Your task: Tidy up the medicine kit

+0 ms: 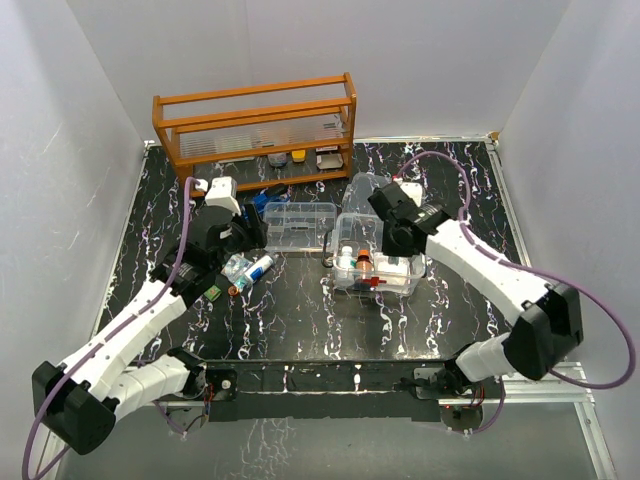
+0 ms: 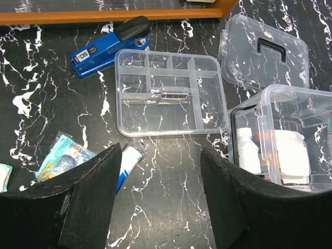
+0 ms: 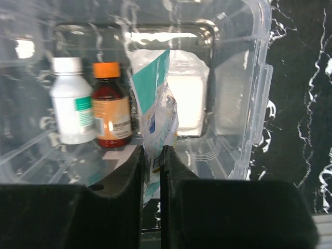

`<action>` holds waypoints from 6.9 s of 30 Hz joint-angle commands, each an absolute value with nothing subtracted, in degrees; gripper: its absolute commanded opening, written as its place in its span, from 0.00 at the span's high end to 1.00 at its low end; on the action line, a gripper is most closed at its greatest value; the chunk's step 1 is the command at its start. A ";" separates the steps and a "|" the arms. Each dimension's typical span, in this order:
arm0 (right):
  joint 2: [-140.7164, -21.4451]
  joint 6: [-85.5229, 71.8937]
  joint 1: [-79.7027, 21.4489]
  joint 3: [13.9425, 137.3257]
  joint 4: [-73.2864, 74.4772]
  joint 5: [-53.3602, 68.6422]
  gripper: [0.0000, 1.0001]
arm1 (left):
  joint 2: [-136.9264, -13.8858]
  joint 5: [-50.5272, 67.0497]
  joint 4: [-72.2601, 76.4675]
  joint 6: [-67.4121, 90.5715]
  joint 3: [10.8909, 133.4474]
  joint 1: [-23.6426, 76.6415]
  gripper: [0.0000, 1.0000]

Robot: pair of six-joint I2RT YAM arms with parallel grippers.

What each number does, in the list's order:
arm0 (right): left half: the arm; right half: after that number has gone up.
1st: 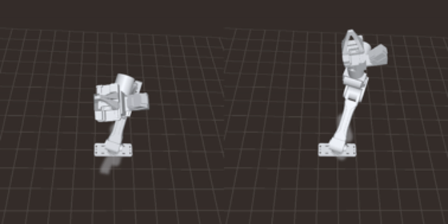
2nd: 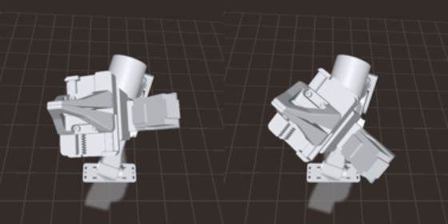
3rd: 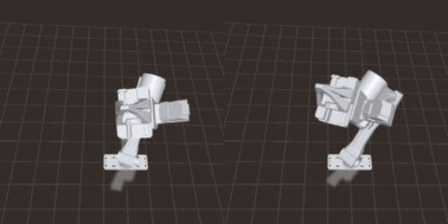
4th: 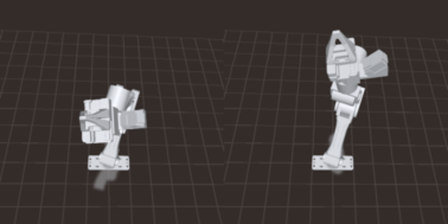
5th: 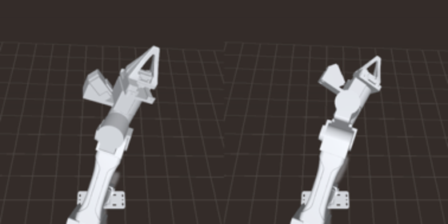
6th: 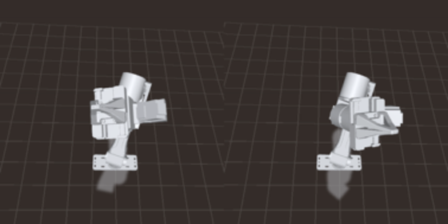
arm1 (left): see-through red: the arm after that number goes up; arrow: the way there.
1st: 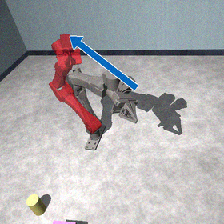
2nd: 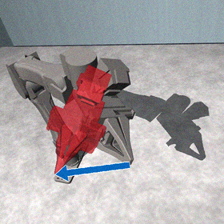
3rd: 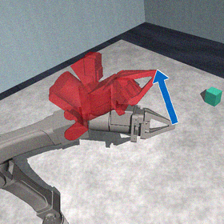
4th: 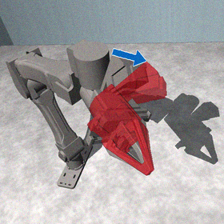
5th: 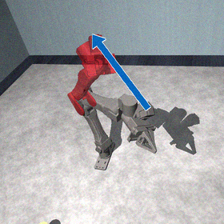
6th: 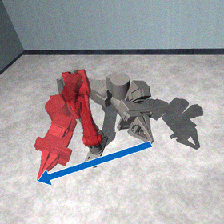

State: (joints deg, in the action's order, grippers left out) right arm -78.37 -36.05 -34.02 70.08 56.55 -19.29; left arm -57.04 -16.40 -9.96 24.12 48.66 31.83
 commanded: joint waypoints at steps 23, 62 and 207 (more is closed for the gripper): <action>-96.19 -33.60 -33.54 74.84 64.67 -26.08 0.97 | -52.66 -16.17 -9.26 24.43 47.77 31.86 0.37; -76.61 -33.20 -29.53 70.77 45.10 -4.01 0.57 | -62.46 -20.67 -17.59 26.41 50.68 31.81 0.24; -69.13 -32.33 -34.80 66.59 28.70 -7.86 0.98 | -53.61 -11.41 -9.03 21.13 46.81 30.79 0.13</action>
